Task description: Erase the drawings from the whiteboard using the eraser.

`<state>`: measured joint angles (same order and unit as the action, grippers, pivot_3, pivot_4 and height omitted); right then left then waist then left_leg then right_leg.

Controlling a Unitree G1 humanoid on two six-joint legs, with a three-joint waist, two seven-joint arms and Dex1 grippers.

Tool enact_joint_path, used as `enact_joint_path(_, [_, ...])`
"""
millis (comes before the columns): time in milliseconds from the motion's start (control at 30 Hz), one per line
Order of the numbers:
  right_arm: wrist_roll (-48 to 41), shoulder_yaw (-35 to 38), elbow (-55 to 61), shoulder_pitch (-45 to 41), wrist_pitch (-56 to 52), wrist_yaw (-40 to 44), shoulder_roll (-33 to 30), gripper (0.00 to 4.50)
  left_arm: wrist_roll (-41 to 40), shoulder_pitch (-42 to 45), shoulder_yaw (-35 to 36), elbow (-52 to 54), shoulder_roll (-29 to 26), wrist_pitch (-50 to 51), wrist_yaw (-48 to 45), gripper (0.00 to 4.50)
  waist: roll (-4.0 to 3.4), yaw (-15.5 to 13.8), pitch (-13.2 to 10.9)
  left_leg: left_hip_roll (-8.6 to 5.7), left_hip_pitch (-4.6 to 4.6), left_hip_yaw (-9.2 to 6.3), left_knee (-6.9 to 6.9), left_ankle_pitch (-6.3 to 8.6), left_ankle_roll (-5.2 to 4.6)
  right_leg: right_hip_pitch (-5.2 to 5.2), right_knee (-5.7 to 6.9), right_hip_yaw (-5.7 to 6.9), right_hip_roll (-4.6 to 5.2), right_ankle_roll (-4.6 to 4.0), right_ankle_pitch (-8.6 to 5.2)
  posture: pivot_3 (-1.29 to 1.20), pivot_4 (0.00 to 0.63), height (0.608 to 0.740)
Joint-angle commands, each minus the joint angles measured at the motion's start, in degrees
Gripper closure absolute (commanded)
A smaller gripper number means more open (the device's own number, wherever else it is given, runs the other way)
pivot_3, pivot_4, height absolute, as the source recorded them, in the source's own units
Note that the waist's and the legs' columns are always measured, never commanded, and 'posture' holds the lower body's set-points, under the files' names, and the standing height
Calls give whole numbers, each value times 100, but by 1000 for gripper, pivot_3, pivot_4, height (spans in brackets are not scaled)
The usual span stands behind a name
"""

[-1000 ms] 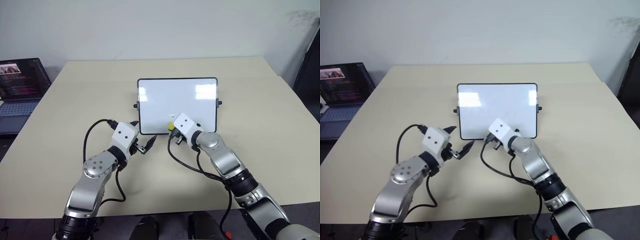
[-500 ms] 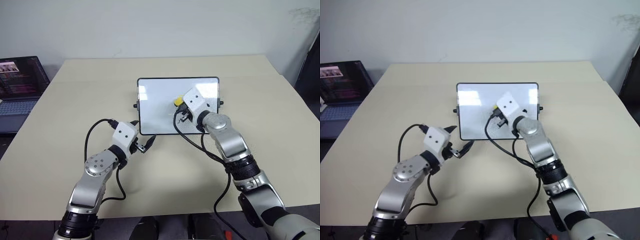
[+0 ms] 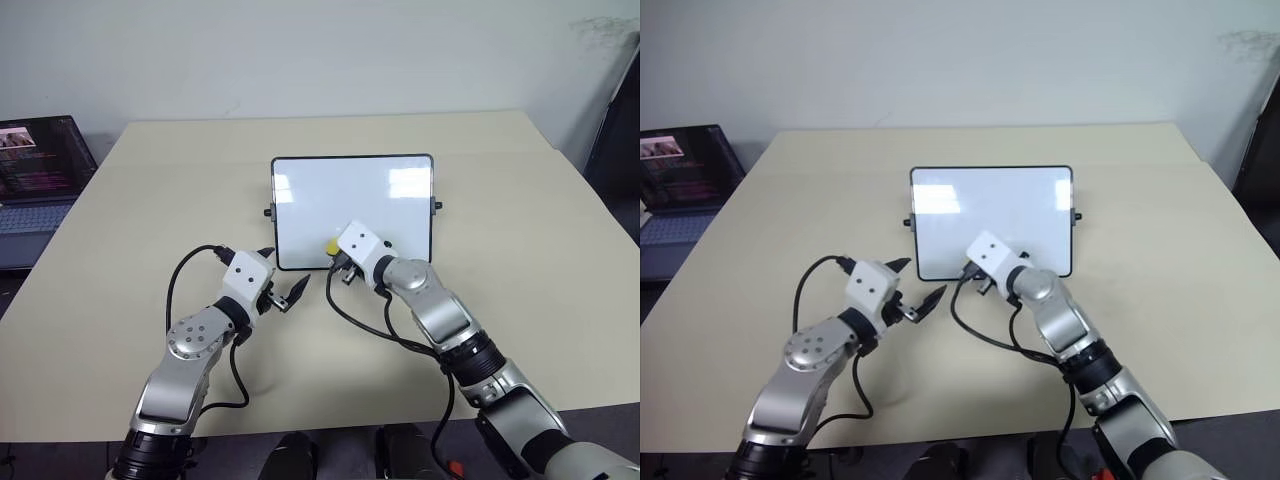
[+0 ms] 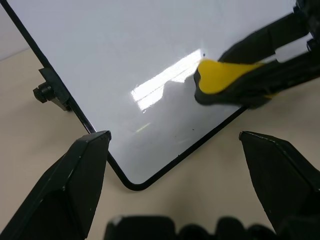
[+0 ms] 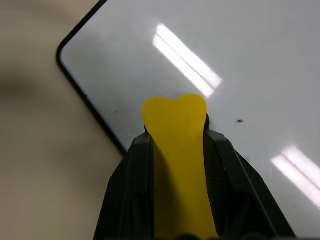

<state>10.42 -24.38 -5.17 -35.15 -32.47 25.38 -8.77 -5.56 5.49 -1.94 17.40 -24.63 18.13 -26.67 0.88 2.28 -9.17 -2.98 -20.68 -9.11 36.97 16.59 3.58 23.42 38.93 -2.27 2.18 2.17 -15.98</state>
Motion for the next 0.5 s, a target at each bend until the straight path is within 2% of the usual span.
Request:
enact_joint_path(33, [20, -46, 332, 97, -210, 111, -10, 3464, 10, 4, 80, 177, 1, -145, 38, 0, 0, -2, 0, 0, 0, -1, 0, 0, 0, 0, -1, 0, 0, 0, 0, 0, 150, 740])
enact_joint_path(133, [10, -9, 516, 135, -292, 123, -16, 3464, 10, -5, 64, 203, 9, -134, 35, 0, 0, -6, 0, 0, -1, -1, 0, 0, 1, 0, -1, 1, 0, 0, 0, 0, 150, 740])
enact_joint_path(367, [-154, 836, 1098, -23, -315, -233, -121, 3464, 9, 69, 7, 188, 8, -99, -8, 0, -1, -33, -1, -1, -10, -3, -2, -4, 8, 6, -7, 1, 1, 0, 0, 0, 150, 740])
enact_joint_path(500, [-114, 1129, 1000, -212, -256, -399, -223, 3464, 4, 180, -13, 142, 11, -74, -38, 0, 0, -43, -1, -2, -10, -3, -2, -4, 8, 6, -7, 3, 0, 1, 0, 0, 150, 740])
